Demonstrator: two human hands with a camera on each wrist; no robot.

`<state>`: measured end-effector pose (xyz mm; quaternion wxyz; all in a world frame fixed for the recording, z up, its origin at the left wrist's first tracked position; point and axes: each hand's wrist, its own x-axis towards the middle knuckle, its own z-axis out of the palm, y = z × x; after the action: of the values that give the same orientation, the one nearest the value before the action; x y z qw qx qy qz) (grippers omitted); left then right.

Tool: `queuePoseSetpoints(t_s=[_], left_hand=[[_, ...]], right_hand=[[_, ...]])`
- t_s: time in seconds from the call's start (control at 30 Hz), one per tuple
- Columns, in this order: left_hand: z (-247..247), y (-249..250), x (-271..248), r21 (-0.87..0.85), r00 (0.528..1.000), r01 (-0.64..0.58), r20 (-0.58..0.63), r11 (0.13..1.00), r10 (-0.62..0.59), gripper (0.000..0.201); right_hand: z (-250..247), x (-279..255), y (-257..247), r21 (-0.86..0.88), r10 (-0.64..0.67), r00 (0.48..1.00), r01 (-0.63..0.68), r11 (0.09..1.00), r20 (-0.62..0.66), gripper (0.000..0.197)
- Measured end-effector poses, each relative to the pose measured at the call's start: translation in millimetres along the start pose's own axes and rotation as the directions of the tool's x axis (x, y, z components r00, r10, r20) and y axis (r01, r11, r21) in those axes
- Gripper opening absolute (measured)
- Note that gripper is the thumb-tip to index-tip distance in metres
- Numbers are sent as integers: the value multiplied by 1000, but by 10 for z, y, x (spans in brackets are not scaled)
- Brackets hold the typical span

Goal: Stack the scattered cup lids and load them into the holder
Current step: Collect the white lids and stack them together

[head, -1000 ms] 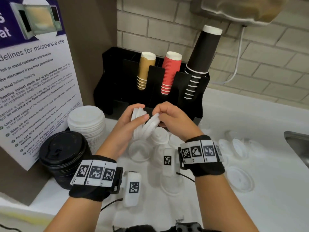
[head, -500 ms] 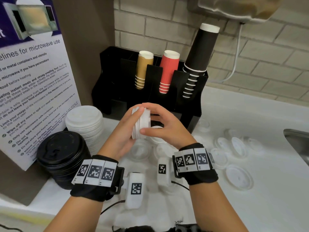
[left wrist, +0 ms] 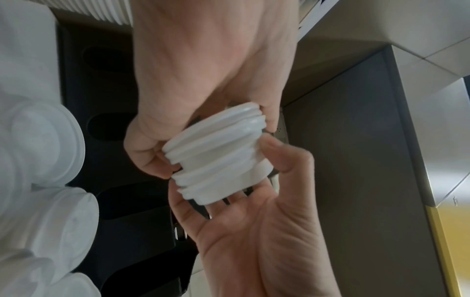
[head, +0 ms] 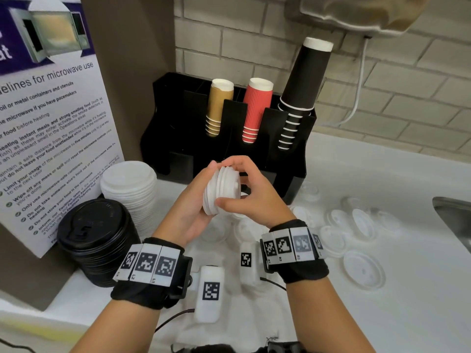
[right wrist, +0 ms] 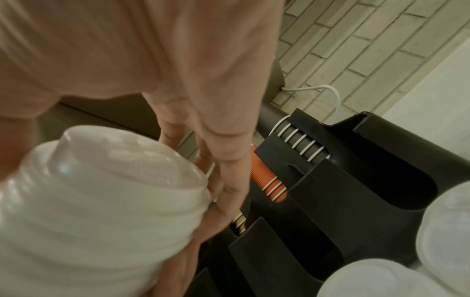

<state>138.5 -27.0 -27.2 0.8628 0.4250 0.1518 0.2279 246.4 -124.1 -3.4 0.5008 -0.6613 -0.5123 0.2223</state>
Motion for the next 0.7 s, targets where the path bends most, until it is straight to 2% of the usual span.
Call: queuePoseSetpoints(t_s=[0.27, 0.43, 0.57, 0.7], left_hand=[[3, -33, 0, -6, 1000, -1, 7, 1000, 1, 43], [70, -54, -7, -16, 994, -58, -93, 998, 56, 54], [115, -90, -15, -31, 982, -89, -167, 995, 83, 40], [127, -81, -15, -10, 980, -91, -180, 996, 88, 37]], right_hand=[[17, -9, -20, -24, -35, 999, 36, 999, 20, 58], [51, -1, -24, -40, -28, 1000, 28, 999, -3, 60], [84, 6, -39, -46, -27, 1000, 27, 999, -10, 63], [80, 13, -49, -49, -27, 1000, 27, 998, -5, 63]])
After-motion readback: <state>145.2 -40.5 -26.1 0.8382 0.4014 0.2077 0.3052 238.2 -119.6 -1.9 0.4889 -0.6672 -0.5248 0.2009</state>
